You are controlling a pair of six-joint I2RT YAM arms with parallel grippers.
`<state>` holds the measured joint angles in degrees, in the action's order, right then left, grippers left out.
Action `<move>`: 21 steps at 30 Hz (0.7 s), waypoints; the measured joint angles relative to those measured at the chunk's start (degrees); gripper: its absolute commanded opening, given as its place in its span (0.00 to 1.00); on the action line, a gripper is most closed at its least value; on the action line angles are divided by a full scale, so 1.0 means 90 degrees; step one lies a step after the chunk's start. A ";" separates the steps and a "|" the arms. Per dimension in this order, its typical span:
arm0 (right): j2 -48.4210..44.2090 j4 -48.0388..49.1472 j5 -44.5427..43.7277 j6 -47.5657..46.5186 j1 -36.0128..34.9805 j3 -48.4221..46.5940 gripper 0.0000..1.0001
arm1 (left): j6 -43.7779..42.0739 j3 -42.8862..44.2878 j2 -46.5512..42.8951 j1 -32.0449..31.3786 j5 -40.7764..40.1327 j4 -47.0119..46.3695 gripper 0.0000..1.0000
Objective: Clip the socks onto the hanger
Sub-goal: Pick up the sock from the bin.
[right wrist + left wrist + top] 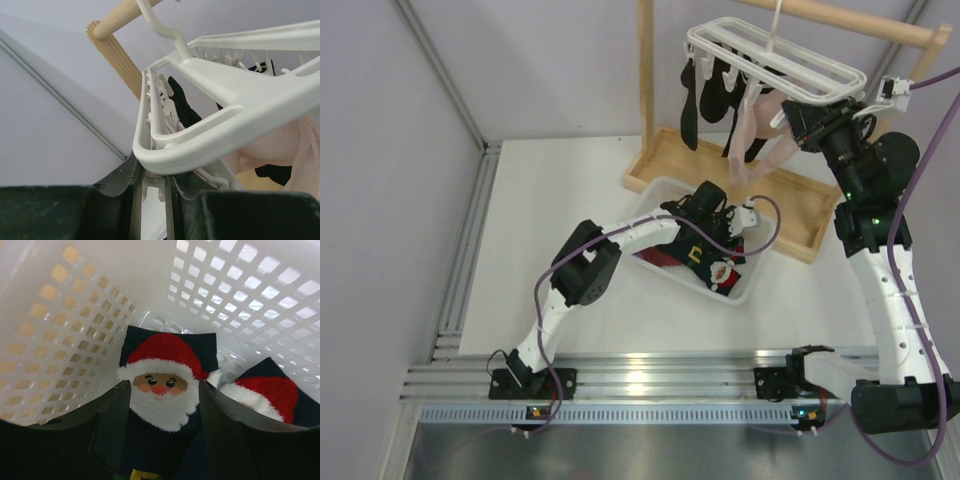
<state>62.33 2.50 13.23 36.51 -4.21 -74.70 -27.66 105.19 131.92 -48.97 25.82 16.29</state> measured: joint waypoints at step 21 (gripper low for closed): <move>0.0000 0.0000 0.0012 -0.0107 0.0000 0.0002 0.00 | 0.0019 -0.0359 -0.0092 -0.0063 -0.0112 -0.0153 0.00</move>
<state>62.33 2.50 13.34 35.55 -4.21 -74.67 -27.49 101.95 131.09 -49.54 24.82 14.92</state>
